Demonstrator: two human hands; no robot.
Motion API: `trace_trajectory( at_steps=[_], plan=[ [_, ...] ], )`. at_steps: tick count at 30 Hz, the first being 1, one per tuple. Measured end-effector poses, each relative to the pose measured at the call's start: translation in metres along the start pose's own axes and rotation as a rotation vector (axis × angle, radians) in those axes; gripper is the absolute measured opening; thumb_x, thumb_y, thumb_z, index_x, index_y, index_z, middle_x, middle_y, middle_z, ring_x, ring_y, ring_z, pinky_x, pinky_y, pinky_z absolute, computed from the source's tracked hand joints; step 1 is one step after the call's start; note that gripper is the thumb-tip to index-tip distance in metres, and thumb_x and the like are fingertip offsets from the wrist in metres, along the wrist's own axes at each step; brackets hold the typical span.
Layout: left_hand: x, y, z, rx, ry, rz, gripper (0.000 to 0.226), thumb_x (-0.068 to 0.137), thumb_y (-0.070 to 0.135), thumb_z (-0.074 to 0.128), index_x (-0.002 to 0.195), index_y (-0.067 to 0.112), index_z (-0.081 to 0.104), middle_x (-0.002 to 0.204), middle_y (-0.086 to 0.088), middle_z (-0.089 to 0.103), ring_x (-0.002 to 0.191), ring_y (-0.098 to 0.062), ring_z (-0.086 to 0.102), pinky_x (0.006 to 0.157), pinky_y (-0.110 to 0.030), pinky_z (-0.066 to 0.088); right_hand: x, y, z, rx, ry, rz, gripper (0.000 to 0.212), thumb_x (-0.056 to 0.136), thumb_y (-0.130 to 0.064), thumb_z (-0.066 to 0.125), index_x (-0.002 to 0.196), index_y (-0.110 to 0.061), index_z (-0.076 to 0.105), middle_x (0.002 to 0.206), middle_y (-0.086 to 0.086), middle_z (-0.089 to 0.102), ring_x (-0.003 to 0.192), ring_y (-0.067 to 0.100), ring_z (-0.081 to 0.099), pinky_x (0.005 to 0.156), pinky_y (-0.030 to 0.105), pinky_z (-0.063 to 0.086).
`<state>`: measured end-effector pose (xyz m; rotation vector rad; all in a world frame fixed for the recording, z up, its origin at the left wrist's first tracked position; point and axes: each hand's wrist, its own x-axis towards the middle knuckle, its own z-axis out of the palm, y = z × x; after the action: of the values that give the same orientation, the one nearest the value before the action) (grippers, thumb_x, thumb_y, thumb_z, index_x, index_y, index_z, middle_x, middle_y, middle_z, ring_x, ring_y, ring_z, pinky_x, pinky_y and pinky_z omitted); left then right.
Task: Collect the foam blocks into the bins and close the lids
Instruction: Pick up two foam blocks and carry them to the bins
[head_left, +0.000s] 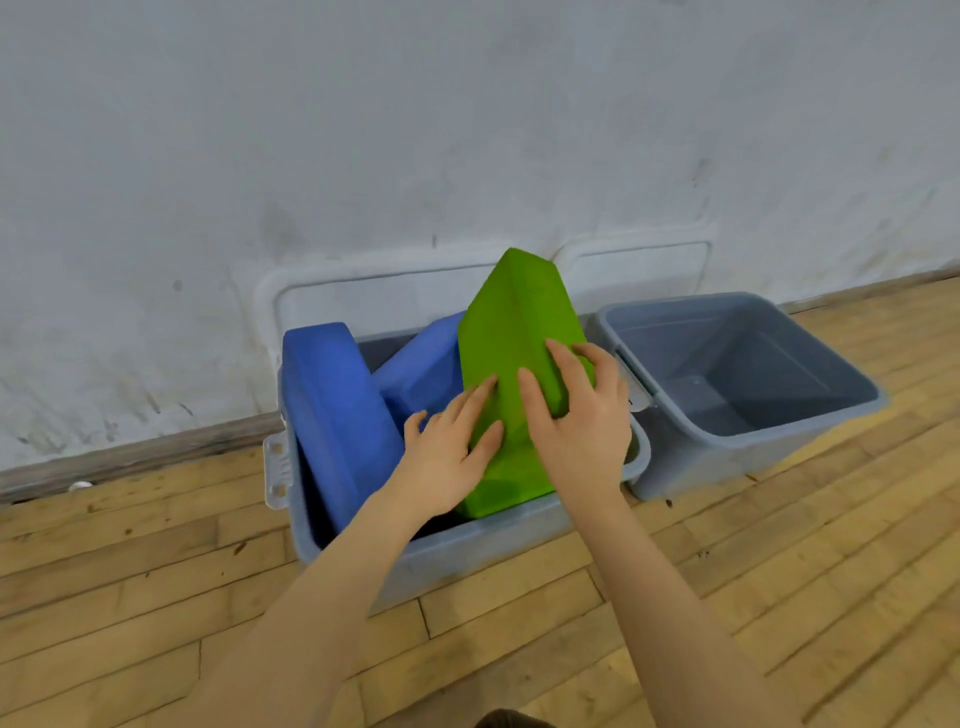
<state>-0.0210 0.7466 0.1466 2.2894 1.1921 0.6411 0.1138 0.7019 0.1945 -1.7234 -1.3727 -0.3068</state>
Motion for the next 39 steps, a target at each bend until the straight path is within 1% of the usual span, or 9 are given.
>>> trace_trajectory(
  at_steps=[5, 8, 11, 17, 20, 26, 31, 35, 39],
  plan=[
    [-0.005, 0.002, 0.021, 0.079, -0.037, 0.038, 0.082, 0.076, 0.079, 0.021, 0.141, 0.045, -0.016, 0.158, 0.003, 0.0, 0.131, -0.021, 0.038, 0.106, -0.04, 0.027, 0.012, 0.034, -0.025, 0.13, -0.309, -0.072, 0.061, 0.078, -0.05, 0.05, 0.134, -0.027, 0.048, 0.138, 0.003, 0.042, 0.124, 0.027, 0.04, 0.088, 0.033, 0.039],
    [0.002, 0.022, 0.034, -0.033, 0.132, 0.035, 0.075, 0.085, 0.069, 0.03, 0.148, 0.032, 0.011, 0.157, -0.003, 0.014, 0.128, -0.026, 0.043, 0.098, -0.043, 0.037, 0.025, 0.05, -0.035, 0.261, -0.331, -0.051, 0.054, 0.084, -0.049, 0.05, 0.134, -0.028, 0.049, 0.139, 0.003, 0.041, 0.127, 0.019, 0.041, 0.098, 0.03, 0.037],
    [0.029, 0.038, 0.032, -0.094, 0.345, 0.038, 0.06, 0.089, 0.055, 0.031, 0.142, 0.028, 0.036, 0.15, -0.001, 0.031, 0.131, -0.022, 0.039, 0.099, -0.043, 0.033, 0.047, 0.058, -0.033, 0.339, -0.287, 0.041, 0.049, 0.092, -0.042, 0.051, 0.137, -0.025, 0.044, 0.137, 0.003, 0.043, 0.112, 0.006, 0.048, 0.088, 0.017, 0.038],
    [0.094, 0.046, 0.033, -0.021, 0.354, 0.047, 0.057, 0.089, 0.052, 0.024, 0.135, 0.028, 0.046, 0.137, 0.005, 0.045, 0.118, -0.017, 0.048, 0.087, -0.037, 0.035, 0.083, 0.109, -0.011, 0.04, -0.329, 0.034, 0.07, 0.085, -0.065, 0.041, 0.142, -0.026, 0.031, 0.134, 0.007, 0.048, 0.109, 0.032, 0.055, 0.087, 0.051, 0.045],
    [0.113, 0.043, 0.05, 0.106, 0.374, 0.039, 0.051, 0.092, 0.05, 0.027, 0.13, 0.027, 0.052, 0.13, 0.0, 0.05, 0.099, -0.027, 0.059, 0.081, -0.042, 0.042, 0.079, 0.133, 0.004, 0.103, -0.339, 0.123, 0.071, 0.083, -0.068, 0.037, 0.138, -0.024, 0.029, 0.129, 0.006, 0.054, 0.101, 0.034, 0.059, 0.086, 0.052, 0.046],
    [0.144, 0.027, 0.062, 0.382, 0.459, -0.067, 0.043, 0.091, 0.045, 0.036, 0.115, 0.024, 0.064, 0.109, -0.005, 0.061, 0.079, -0.033, 0.06, 0.072, -0.04, 0.042, 0.087, 0.155, 0.039, 0.186, -0.342, 0.192, 0.057, 0.091, -0.052, 0.047, 0.135, -0.021, 0.03, 0.119, 0.007, 0.061, 0.093, 0.037, 0.061, 0.077, 0.049, 0.048],
    [0.146, 0.022, 0.067, 0.431, 0.429, -0.241, 0.05, 0.092, 0.047, 0.028, 0.123, 0.026, 0.06, 0.115, -0.002, 0.066, 0.107, -0.037, 0.057, 0.089, -0.048, 0.038, 0.096, 0.15, 0.058, 0.108, -0.396, 0.186, 0.059, 0.094, -0.053, 0.04, 0.146, -0.03, 0.022, 0.141, 0.002, 0.047, 0.115, 0.039, 0.048, 0.096, 0.052, 0.036],
    [0.14, 0.023, 0.06, 0.447, 0.307, -0.245, 0.063, 0.088, 0.053, 0.013, 0.139, 0.03, 0.043, 0.135, -0.004, 0.054, 0.121, -0.035, 0.047, 0.099, -0.047, 0.03, 0.097, 0.146, 0.057, 0.091, -0.425, 0.206, 0.061, 0.095, -0.052, 0.037, 0.148, -0.033, 0.015, 0.148, 0.004, 0.037, 0.122, 0.04, 0.043, 0.099, 0.05, 0.03],
    [0.125, 0.036, 0.054, 0.403, 0.307, -0.191, 0.055, 0.094, 0.044, 0.028, 0.142, 0.02, 0.04, 0.144, -0.008, 0.042, 0.128, -0.032, 0.04, 0.104, -0.044, 0.025, 0.08, 0.141, 0.04, -0.031, -0.399, 0.231, 0.067, 0.095, -0.048, 0.041, 0.15, -0.024, 0.01, 0.147, 0.015, 0.031, 0.125, 0.04, 0.039, 0.1, 0.05, 0.029]
  ],
)
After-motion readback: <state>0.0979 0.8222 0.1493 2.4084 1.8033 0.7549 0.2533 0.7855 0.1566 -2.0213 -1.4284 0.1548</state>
